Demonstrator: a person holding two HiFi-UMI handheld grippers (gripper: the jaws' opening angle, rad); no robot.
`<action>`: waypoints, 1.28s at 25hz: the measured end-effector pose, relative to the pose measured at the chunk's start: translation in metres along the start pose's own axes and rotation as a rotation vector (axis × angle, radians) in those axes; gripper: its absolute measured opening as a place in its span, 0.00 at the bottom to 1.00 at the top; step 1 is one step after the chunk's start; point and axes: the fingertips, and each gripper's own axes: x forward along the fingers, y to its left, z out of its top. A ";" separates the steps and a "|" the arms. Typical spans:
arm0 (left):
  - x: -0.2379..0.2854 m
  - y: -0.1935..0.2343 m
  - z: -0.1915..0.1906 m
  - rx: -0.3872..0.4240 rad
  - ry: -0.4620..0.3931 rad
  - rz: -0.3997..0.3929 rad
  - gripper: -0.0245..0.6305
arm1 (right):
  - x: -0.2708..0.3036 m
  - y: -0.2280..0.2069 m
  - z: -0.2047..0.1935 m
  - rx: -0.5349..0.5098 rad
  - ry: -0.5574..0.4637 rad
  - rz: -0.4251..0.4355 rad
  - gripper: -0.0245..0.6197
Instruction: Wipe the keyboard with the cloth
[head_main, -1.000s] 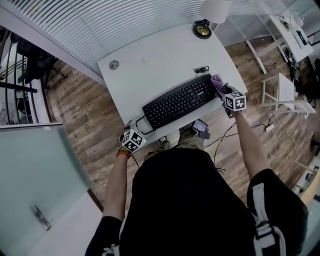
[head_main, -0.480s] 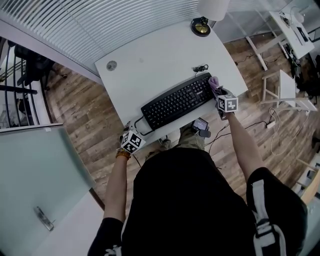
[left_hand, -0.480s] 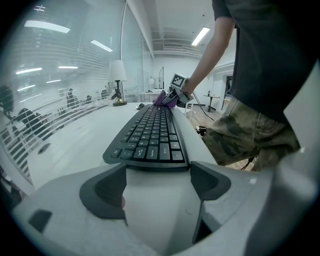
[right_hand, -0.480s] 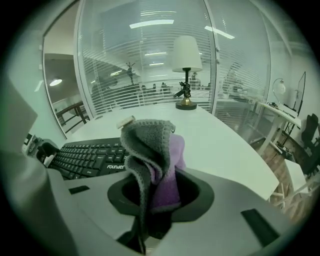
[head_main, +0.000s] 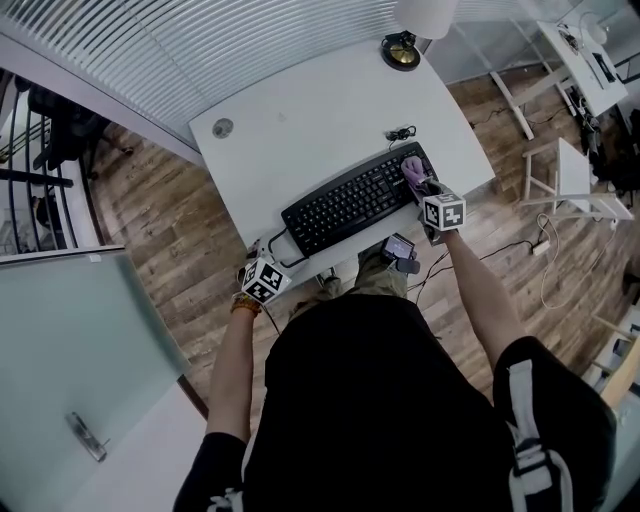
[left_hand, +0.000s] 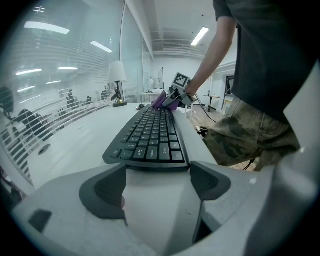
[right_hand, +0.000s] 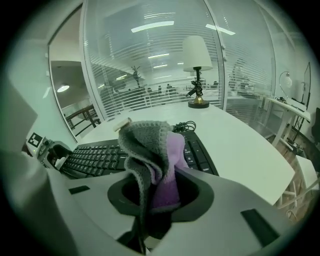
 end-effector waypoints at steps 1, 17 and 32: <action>0.000 0.000 0.001 0.001 -0.001 0.001 0.65 | 0.000 0.005 0.000 -0.008 -0.006 0.001 0.19; 0.001 -0.001 -0.001 -0.004 0.004 0.003 0.65 | 0.002 0.055 -0.010 -0.111 0.020 0.061 0.19; 0.000 -0.002 0.000 -0.005 0.002 0.005 0.65 | 0.003 0.117 -0.019 -0.168 0.035 0.169 0.19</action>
